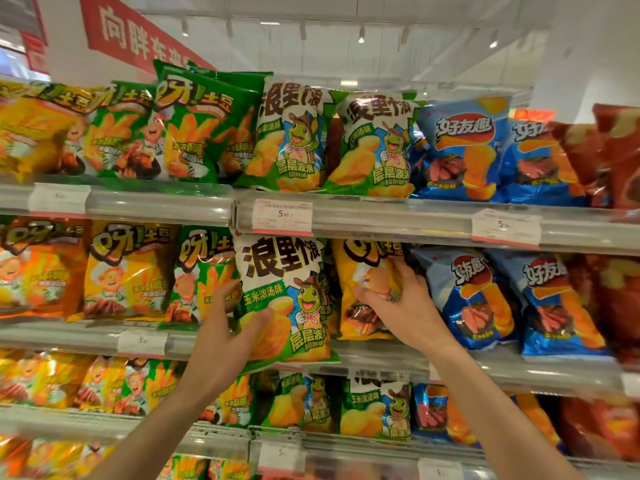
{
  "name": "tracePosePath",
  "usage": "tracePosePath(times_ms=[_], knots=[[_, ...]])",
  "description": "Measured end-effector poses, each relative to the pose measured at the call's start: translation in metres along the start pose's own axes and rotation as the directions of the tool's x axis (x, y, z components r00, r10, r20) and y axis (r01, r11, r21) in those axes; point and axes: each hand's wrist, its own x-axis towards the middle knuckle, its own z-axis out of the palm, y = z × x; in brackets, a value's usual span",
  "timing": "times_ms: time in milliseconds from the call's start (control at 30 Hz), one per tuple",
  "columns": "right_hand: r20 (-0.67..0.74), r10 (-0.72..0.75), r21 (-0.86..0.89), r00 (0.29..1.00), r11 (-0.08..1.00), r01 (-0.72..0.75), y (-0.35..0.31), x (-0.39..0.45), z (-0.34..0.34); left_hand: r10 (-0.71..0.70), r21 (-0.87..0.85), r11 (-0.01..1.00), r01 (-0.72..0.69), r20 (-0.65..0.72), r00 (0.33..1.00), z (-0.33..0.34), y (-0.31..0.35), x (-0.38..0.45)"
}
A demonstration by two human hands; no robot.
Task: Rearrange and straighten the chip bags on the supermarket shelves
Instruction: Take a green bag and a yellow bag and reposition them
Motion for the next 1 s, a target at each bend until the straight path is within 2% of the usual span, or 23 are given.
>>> tracePosePath(times_ms=[333, 467, 633, 833, 1000], knots=[[-0.203, -0.066, -0.239, 0.977, 0.971, 0.016, 0.012, -0.043, -0.044, 0.022, -0.048, 0.999, -0.022, -0.009, 1.000, 0.037, 0.004, -0.013], [-0.289, -0.028, -0.337, 0.957, 0.939, -0.074, 0.033, -0.052, -0.068, 0.040, -0.018, 0.999, -0.040, 0.033, 0.999, 0.069, 0.009, -0.010], [-0.333, 0.041, -0.327, 0.942, 0.932, -0.156, 0.062, -0.063, -0.099, 0.053, -0.020, 0.998, -0.053, 0.009, 0.999, 0.111, 0.023, 0.011], [-0.352, 0.081, -0.300, 0.933, 0.934, -0.194, 0.084, -0.082, -0.119, 0.077, 0.117, 0.990, -0.080, 0.029, 0.997, 0.154, 0.036, 0.032], [-0.333, 0.086, -0.294, 0.939, 0.937, -0.190, 0.087, -0.088, -0.129, 0.002, 0.372, 0.927, -0.046, 0.116, 0.993, 0.176, 0.037, 0.038]])
